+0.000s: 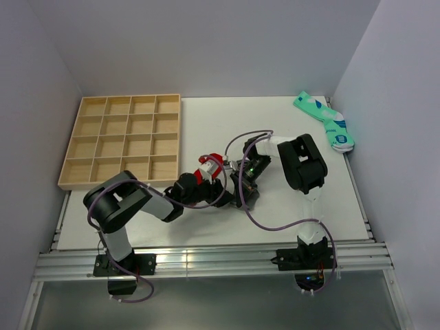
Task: Roll the socks
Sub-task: Roll the sock at the center of the board.
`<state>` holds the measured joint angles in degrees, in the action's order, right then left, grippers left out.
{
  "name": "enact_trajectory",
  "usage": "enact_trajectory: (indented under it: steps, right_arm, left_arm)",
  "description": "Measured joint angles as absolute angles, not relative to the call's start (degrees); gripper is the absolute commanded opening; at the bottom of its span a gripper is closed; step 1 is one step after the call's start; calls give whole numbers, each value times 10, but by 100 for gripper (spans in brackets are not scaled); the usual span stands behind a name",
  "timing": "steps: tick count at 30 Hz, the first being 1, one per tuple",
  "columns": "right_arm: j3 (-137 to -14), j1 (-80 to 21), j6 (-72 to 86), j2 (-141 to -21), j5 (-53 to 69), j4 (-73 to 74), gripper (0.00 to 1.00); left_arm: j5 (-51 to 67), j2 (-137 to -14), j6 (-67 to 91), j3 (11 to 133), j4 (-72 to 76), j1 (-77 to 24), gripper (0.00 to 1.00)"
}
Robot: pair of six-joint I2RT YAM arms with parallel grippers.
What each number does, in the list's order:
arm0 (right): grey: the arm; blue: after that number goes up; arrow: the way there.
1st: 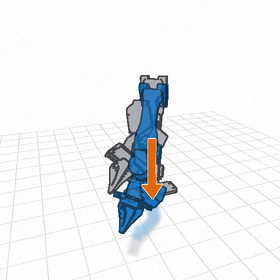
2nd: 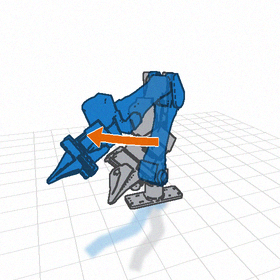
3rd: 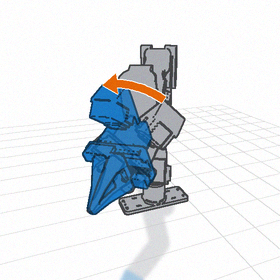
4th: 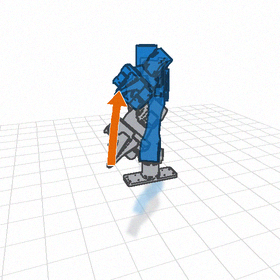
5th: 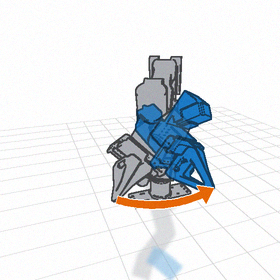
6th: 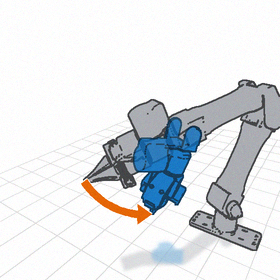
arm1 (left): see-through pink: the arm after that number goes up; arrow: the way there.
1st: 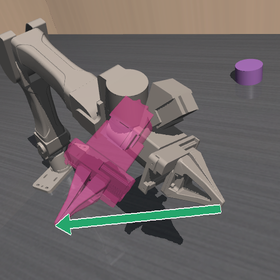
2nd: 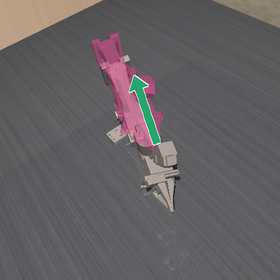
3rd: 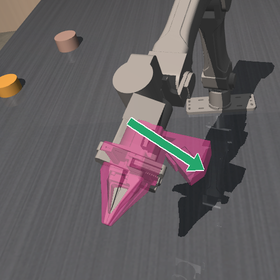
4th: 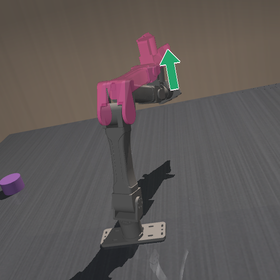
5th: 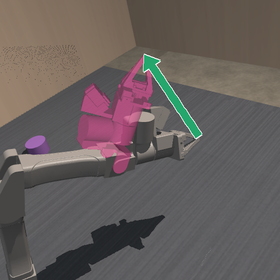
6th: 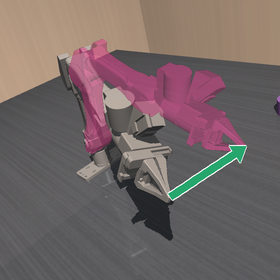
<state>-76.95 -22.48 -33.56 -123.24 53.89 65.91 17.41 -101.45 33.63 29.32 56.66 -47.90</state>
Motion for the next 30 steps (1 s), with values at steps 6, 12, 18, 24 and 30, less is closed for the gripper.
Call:
enact_trajectory:
  steps: [6, 12, 18, 24, 30]
  right_arm:
    - [-769, -224, -335, -1233, 539, 660, 12]
    - [-769, -217, -335, -1233, 539, 660, 11]
    - [-769, -215, -335, -1233, 539, 662, 10]
    - [-769, -215, -336, -1235, 539, 663, 10]
    - [-769, -214, -336, -1241, 539, 663, 9]
  left_arm:
    - [187, -1047, 337, 309, 584, -486, 50]
    - [197, -1060, 339, 309, 598, -486, 50]
    - [213, -1062, 338, 309, 602, -486, 50]
    - [227, -1074, 336, 309, 601, -486, 49]
    - [236, -1078, 336, 309, 600, -486, 49]
